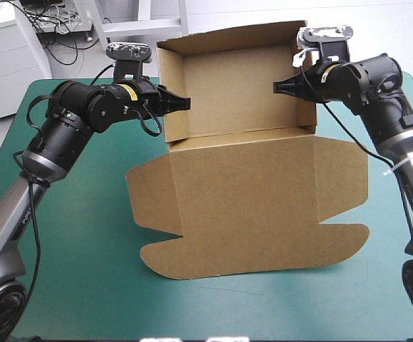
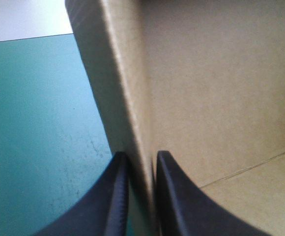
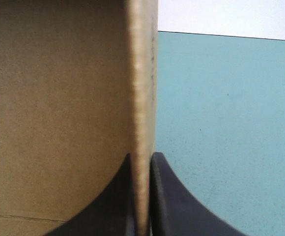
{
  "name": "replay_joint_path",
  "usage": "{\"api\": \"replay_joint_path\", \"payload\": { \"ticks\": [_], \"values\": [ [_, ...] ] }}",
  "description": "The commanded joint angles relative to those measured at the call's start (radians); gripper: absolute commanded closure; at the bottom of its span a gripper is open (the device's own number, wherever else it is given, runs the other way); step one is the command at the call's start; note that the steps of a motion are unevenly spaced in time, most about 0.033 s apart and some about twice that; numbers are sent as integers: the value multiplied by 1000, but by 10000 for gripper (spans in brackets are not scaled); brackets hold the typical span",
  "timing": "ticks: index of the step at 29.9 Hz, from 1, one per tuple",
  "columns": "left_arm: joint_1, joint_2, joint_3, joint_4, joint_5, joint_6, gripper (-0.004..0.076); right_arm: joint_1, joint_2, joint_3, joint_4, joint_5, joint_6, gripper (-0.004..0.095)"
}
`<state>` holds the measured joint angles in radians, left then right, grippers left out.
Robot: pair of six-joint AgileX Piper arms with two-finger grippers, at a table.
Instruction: Fold the box
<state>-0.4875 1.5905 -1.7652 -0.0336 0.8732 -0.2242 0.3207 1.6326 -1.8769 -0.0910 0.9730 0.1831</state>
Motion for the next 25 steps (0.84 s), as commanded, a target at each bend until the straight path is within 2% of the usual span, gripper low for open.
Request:
{"api": "replay_joint_path", "payload": {
  "ticks": [1, 8, 14, 23, 25],
  "values": [
    [-7, -26, -31, -31, -63, -7, 754, 3, -47, -33, 63, -94, 7, 918],
    [-7, -26, -31, 16, -73, -7, 752, 3, -47, -33, 78, -74, -3, 918],
    [-5, -22, -31, 76, -47, -7, 752, 3, -47, -33, 91, 4, -56, 918],
    [-5, 11, -31, 77, -13, -5, 752, 3, -47, -33, 91, 15, -58, 920],
    [-5, 11, -31, 75, -13, -5, 724, 3, -47, -33, 91, 15, -58, 920]
  ]
}}
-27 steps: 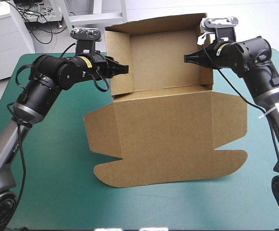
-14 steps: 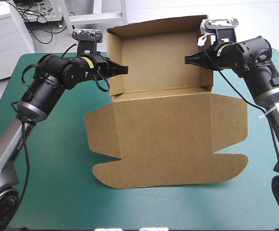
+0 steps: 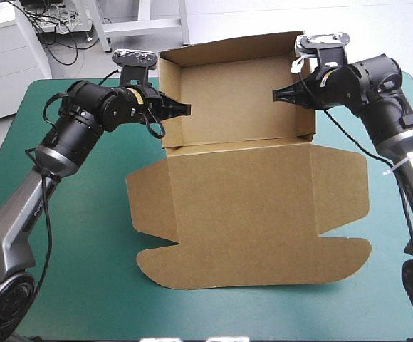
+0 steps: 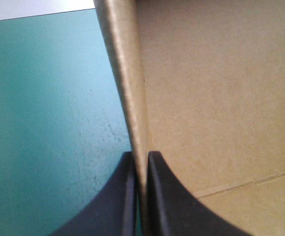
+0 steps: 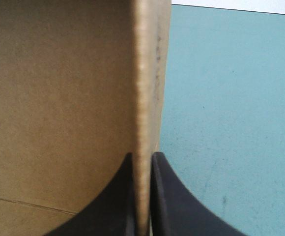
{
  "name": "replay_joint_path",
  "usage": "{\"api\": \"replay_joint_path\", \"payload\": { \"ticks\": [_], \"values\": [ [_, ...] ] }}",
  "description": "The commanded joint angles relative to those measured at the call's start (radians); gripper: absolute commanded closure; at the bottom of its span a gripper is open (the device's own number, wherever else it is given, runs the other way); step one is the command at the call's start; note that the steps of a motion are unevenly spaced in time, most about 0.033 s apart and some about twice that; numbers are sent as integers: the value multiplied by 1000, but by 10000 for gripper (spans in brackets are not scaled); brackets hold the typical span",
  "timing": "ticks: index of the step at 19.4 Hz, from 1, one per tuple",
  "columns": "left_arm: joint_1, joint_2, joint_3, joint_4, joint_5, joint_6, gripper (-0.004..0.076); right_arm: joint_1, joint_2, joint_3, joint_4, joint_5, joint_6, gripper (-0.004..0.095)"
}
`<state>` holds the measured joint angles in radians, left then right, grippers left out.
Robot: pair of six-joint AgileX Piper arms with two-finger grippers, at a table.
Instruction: Fold the box
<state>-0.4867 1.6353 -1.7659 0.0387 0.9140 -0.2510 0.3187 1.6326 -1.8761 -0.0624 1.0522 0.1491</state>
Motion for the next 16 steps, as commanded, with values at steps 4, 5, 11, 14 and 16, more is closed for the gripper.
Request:
{"api": "replay_joint_path", "payload": {
  "ticks": [4, 5, 11, 14, 16],
  "values": [
    [-6, -34, -30, 0, -59, 6, 464, 5, -47, -34, 62, -76, -24, 921],
    [-6, -34, -30, 0, -59, -10, 416, 5, -47, -34, 62, -83, -19, 922],
    [-6, -34, -30, 11, -71, -53, 432, 5, -47, -34, 56, -97, 0, 922],
    [-6, -34, -30, 15, -94, -55, 686, 5, -44, -34, 45, -90, -1, 924],
    [-6, -32, -30, 15, -129, -55, 750, 5, -27, -34, 41, -55, -4, 924]
  ]
}}
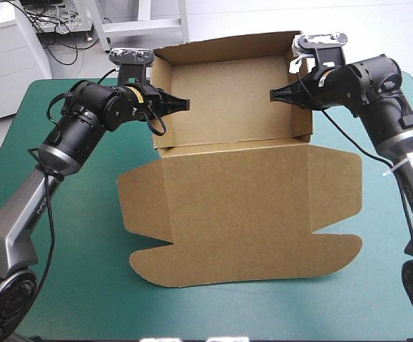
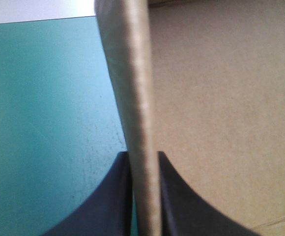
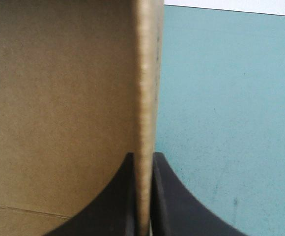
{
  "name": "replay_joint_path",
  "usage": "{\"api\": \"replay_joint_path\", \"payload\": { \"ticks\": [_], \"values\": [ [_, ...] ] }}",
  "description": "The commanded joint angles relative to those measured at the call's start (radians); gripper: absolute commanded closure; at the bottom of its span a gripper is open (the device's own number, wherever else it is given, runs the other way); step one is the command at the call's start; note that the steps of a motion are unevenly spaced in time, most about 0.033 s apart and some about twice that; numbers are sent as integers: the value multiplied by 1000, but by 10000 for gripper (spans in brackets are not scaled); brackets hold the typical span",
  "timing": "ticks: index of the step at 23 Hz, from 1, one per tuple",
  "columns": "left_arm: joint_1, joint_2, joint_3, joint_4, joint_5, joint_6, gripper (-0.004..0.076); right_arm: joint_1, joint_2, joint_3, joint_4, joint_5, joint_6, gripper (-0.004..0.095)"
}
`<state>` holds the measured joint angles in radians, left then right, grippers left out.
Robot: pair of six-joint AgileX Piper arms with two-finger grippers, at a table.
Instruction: Fold the box
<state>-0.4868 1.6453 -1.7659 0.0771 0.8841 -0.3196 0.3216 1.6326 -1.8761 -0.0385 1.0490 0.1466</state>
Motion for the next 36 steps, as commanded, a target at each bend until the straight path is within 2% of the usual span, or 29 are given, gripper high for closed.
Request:
{"api": "replay_joint_path", "payload": {
  "ticks": [1, 6, 10, 15, 21, 29, 30, 33, 36],
  "values": [
    [-6, -40, -30, -23, -111, 15, 750, 2, -13, -34, 17, -33, -2, 926],
    [-6, 2, -30, -27, -58, 60, 750, 2, 56, -34, 39, 14, -6, 926],
    [-6, 75, -30, -25, 38, 81, 750, 2, 116, -34, 39, 59, -6, 926],
    [-6, 160, -30, -29, 166, 123, 750, 2, 203, -34, 44, 173, -26, 926],
    [-6, 263, -30, -46, 308, 175, 750, 2, 270, -34, 102, 198, -47, 926],
    [-6, 288, -30, -69, 319, 175, 745, 2, 308, -34, 122, 198, -53, 925],
    [-6, 288, -30, -69, 324, 175, 734, 2, 310, -34, 122, 198, -61, 925],
    [-6, 288, -30, -64, 347, 175, 630, 2, 310, -34, 150, 198, -65, 873],
    [-6, 288, -30, -15, 343, 173, 534, 2, 310, -34, 157, 198, -90, 719]
  ]
}}
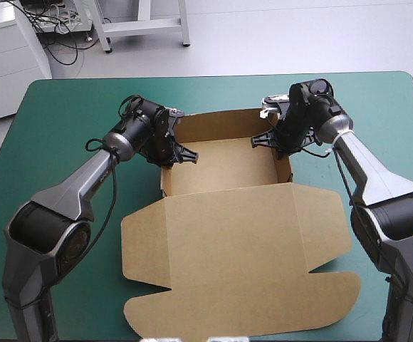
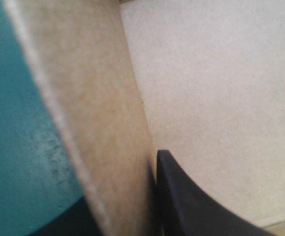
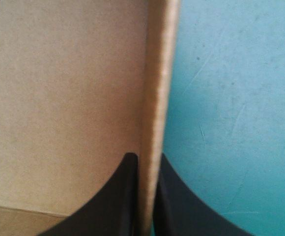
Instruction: Fold the box
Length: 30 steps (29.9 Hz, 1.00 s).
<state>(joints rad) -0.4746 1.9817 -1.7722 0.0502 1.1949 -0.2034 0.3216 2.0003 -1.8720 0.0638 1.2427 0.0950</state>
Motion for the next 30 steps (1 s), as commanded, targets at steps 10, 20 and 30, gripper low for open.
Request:
{"api": "replay_joint_path", "payload": {
  "ticks": [10, 20, 30],
  "values": [
    [14, -78, -24, 17, 34, 54, 73, 2, -61, -38, 43, 4, -41, 40],
    [33, -145, -121, -4, 36, 54, 59, 2, -101, -42, 35, 4, -52, 75],
    [33, -270, -292, -60, 103, 194, 160, 0, -245, -42, 27, 4, -126, 79]
  ]
}}
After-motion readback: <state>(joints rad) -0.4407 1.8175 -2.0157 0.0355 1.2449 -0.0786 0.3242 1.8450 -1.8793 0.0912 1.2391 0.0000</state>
